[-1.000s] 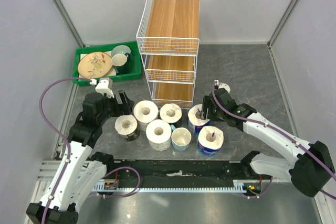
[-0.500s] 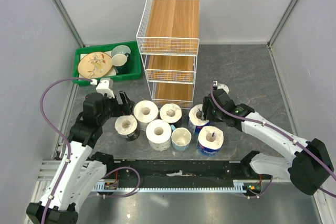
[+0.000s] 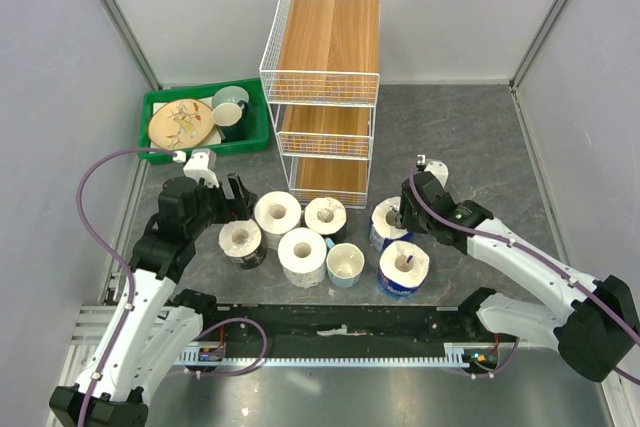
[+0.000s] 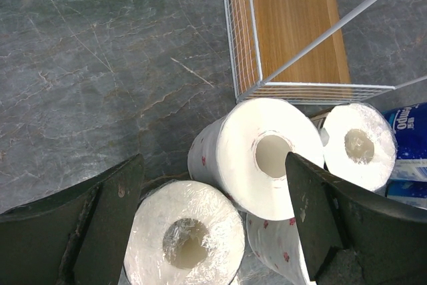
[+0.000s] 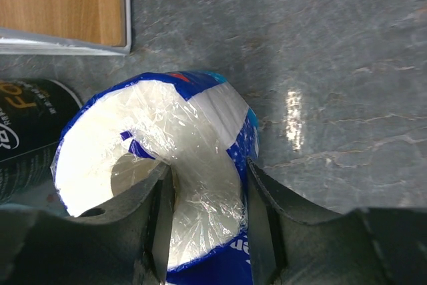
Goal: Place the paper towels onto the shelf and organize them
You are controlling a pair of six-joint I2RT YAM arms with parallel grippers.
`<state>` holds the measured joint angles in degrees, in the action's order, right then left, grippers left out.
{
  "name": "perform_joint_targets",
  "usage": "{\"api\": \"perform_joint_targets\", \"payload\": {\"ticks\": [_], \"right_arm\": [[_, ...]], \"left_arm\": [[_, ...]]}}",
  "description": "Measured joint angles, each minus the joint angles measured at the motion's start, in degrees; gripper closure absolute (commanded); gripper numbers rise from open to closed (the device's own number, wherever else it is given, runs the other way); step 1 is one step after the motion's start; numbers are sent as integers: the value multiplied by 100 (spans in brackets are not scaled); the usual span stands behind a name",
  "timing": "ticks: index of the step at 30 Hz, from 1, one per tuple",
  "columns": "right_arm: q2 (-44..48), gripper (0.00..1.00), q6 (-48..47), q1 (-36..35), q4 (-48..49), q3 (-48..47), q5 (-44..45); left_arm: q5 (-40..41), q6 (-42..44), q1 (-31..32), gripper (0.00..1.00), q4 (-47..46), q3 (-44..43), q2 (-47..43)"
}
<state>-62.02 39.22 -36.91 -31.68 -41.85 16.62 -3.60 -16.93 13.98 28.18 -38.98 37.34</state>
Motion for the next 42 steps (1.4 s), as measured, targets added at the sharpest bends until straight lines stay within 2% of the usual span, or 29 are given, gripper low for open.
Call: {"api": "perform_joint_targets", "payload": {"ticks": [2,7,13,21,31,35,42], "right_arm": [[-7,63,-2,0,-186,-122,160],[-216,63,-15,46,-619,-826,721],[-876,63,-188,632,-621,-1530,918],[-1823,64,-640,1633,-345,-2153,358],[-3641,62,-868,1644,85,-4522,-501],[-4256,62,-846,1644,175,-4940,-708],[-4990,63,-706,1644,358,-5016,-1161]], "left_arm": [[0,0,0,7,0,0,0],[0,2,0,7,0,0,0],[0,7,0,7,0,0,0],[-2,9,2,7,0,0,0],[-59,9,2,7,-2,0,7],[-111,9,2,7,0,0,4],[-129,9,4,7,-2,0,0]]}}
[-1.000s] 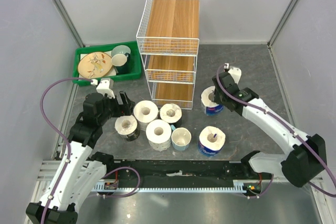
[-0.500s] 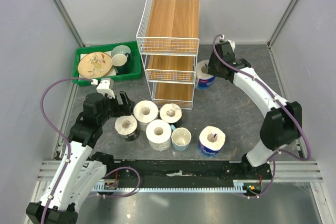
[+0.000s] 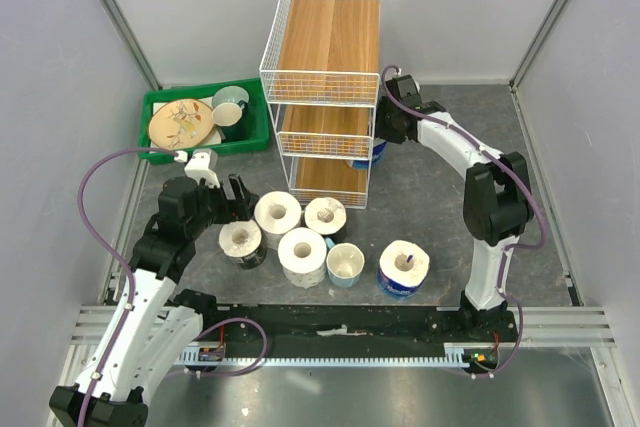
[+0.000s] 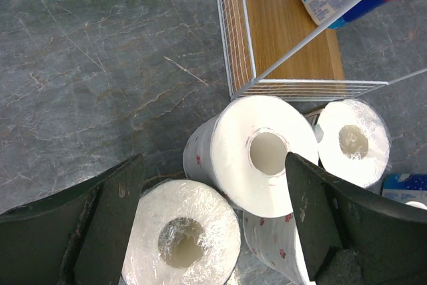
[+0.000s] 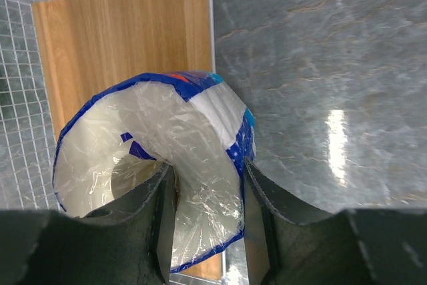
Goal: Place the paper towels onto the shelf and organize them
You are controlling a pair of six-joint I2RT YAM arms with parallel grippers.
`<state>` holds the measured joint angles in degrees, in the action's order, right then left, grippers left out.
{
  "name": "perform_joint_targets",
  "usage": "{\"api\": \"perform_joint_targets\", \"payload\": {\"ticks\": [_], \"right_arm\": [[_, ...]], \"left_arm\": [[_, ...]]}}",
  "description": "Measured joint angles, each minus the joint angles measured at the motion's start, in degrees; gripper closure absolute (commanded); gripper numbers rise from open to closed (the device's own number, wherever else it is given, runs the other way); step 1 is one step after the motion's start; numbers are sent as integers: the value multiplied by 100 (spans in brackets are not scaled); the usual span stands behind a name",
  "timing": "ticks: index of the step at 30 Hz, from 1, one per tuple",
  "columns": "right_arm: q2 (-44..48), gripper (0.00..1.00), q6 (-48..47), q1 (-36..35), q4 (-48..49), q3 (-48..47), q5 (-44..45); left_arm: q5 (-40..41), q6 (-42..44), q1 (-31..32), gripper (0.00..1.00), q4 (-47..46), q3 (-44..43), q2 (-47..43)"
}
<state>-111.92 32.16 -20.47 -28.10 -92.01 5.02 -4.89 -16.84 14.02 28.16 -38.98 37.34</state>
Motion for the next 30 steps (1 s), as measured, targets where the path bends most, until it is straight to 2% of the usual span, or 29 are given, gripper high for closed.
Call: {"api": "perform_joint_targets", "payload": {"ticks": [19,30], "right_arm": [[-317,60,411,7,944,-11,-678],[-415,45,557,7,1224,-11,-688]], "left_arm": [[-31,0,-2,8,0,0,0],[-35,0,-2,8,0,0,0]]}}
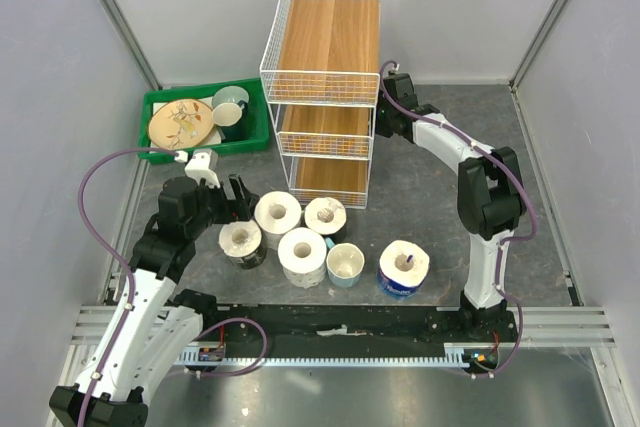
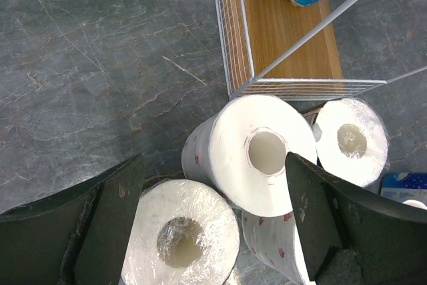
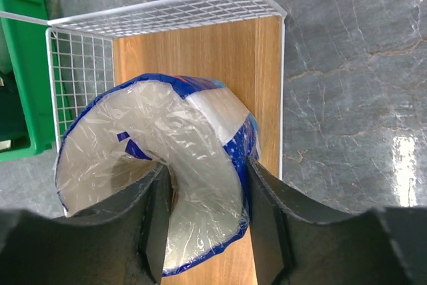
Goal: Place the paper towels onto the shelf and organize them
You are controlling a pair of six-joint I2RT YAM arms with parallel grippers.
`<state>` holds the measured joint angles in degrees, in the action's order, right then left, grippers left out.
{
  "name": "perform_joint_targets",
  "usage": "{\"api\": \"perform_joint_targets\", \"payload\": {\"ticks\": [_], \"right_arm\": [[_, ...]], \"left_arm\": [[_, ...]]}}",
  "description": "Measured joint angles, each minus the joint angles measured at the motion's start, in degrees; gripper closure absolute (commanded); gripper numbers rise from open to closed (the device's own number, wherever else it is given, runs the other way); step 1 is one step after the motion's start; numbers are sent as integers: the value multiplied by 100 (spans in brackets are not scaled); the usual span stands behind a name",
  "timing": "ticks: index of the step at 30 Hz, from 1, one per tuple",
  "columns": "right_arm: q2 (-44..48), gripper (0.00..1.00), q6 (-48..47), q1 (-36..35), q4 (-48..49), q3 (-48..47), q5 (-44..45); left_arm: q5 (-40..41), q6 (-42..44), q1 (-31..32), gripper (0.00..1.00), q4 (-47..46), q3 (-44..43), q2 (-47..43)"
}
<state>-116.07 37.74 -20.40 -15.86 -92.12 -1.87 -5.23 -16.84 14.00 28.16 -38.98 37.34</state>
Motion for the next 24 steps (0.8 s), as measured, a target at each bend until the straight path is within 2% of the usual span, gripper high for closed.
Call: {"api": "perform_joint_targets", "payload": {"ticks": [5,9,14,24], "right_arm": [[-22,41,111,0,162,4,11],[-22,30,201,-7,254,22,35],[-22,21,271,-7,468,157,37],[758,16,474,160,1408,1237,-264]], "left_arm": [[-2,0,2,8,0,0,0],[-2,2,2,8,0,0,0],[-2,2,0,8,0,0,0],[-4,2,0,8,-2,0,0]]}}
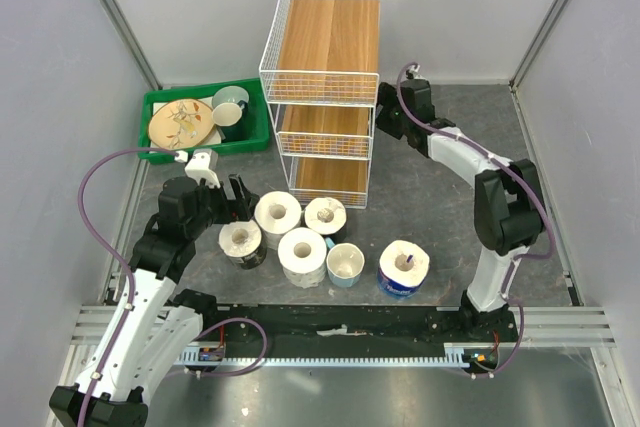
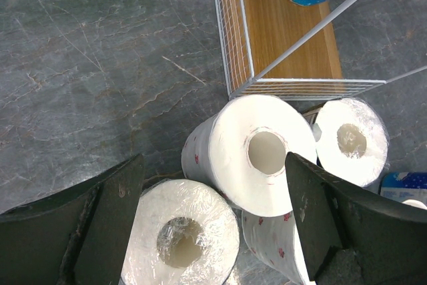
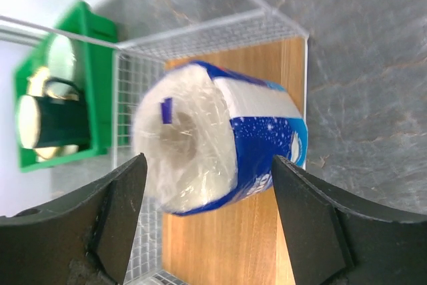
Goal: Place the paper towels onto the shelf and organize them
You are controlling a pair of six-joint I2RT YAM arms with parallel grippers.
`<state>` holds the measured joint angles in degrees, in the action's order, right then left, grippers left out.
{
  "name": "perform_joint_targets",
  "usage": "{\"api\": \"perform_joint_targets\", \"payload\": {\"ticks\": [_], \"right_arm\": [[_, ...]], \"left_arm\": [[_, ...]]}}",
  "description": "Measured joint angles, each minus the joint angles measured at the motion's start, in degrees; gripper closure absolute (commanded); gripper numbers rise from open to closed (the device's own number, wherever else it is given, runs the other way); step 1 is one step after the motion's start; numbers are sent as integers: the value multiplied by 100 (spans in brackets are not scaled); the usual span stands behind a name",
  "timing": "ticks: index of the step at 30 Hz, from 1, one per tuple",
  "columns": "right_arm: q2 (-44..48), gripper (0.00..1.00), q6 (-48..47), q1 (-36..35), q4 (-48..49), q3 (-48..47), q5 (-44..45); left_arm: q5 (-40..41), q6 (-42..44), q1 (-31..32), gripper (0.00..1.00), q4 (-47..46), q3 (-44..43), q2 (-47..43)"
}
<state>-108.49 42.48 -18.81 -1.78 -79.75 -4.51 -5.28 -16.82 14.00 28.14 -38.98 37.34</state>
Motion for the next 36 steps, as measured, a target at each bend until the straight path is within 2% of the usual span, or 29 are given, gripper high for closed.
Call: {"api": "perform_joint_targets", "payload": {"ticks": [8,13,21,29,36], "right_arm": [[623,15,157,319,566,483,-376],[1335,15,210,308,317,1106,-210],[3141,12,-315,291,-1276,1908,133],[4745,8,-1043,199,-3226,2481,-380],[5847,7,-1141,26,-4865,2605,-369]], "left_arm": [[-37,0,0,8,2,0,0],[-74,0,0,8,0,0,-2],[-90,0,2,8,2,0,0],[-87,0,2,8,0,0,0],[-90,0,2,8,0,0,37]]}}
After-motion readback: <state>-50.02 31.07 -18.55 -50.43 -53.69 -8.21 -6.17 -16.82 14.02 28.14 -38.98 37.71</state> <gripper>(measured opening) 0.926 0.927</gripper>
